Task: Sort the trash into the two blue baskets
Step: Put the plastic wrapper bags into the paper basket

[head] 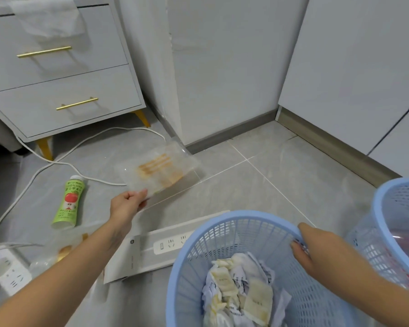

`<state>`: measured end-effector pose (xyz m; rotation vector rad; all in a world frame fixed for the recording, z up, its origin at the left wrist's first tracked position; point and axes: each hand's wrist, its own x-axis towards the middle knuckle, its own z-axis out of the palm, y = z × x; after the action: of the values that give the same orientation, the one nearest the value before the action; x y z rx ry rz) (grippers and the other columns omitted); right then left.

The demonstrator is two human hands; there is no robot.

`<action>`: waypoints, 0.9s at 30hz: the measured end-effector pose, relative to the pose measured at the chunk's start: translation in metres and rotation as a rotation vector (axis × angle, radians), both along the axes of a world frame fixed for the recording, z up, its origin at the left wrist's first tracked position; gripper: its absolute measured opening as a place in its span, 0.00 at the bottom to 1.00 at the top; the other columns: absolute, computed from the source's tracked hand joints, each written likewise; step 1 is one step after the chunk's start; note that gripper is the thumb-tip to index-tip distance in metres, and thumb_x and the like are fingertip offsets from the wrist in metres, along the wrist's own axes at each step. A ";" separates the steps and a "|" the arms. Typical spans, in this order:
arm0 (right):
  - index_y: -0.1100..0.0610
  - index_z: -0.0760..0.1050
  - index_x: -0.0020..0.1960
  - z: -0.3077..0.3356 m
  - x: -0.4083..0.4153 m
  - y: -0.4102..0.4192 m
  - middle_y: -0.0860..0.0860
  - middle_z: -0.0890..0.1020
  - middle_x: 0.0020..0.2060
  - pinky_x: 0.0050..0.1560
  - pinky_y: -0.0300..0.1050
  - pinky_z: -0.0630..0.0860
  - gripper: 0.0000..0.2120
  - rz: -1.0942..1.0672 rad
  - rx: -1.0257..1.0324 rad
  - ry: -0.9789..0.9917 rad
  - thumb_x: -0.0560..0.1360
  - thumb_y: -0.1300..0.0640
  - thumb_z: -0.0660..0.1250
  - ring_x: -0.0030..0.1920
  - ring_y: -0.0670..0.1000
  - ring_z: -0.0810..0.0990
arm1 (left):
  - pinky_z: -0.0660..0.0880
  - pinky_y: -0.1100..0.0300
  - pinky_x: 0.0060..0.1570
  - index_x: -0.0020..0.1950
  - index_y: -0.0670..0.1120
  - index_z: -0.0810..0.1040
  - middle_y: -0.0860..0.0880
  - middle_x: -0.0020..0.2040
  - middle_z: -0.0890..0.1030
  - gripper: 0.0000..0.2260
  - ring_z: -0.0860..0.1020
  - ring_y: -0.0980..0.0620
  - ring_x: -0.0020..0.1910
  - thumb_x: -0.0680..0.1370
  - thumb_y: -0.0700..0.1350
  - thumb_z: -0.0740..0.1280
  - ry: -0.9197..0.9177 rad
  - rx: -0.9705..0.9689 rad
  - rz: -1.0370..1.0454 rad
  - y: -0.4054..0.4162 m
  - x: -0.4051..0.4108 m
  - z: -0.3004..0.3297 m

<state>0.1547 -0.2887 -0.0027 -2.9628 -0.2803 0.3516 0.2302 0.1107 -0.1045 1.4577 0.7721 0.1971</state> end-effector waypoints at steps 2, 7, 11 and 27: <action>0.47 0.53 0.34 -0.001 0.000 -0.001 0.43 0.67 0.30 0.26 0.37 0.61 0.17 0.017 0.008 -0.002 0.79 0.48 0.54 0.29 0.42 0.66 | 0.79 0.64 0.46 0.37 0.43 0.72 0.44 0.40 0.77 0.09 0.79 0.48 0.45 0.75 0.39 0.70 -0.098 -0.087 -0.013 -0.018 -0.007 0.023; 0.50 0.57 0.36 -0.003 -0.001 -0.005 0.44 0.69 0.30 0.26 0.37 0.61 0.14 0.012 0.068 -0.029 0.79 0.49 0.55 0.28 0.44 0.68 | 0.80 0.67 0.43 0.46 0.38 0.75 0.43 0.44 0.80 0.04 0.82 0.54 0.41 0.77 0.38 0.67 -0.274 -0.169 -0.162 -0.061 -0.025 0.085; 0.49 0.58 0.35 0.001 -0.001 -0.009 0.45 0.71 0.31 0.27 0.37 0.64 0.15 0.033 0.087 0.005 0.78 0.46 0.56 0.30 0.44 0.70 | 0.79 0.64 0.44 0.41 0.42 0.76 0.47 0.41 0.83 0.11 0.82 0.53 0.41 0.68 0.46 0.74 -0.374 -0.240 -0.385 -0.089 -0.044 0.124; 0.60 0.72 0.66 0.072 0.023 -0.036 0.62 0.77 0.62 0.58 0.58 0.76 0.47 -0.420 1.869 0.753 0.63 0.25 0.52 0.63 0.62 0.76 | 0.78 0.56 0.49 0.42 0.47 0.78 0.52 0.33 0.80 0.10 0.79 0.54 0.36 0.76 0.39 0.58 -0.528 -0.361 -0.724 -0.113 -0.064 0.184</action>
<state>0.1774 -0.3243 0.0695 -0.9080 0.1179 0.5980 0.1662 -0.0024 0.0799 1.1762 -0.1642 -0.1111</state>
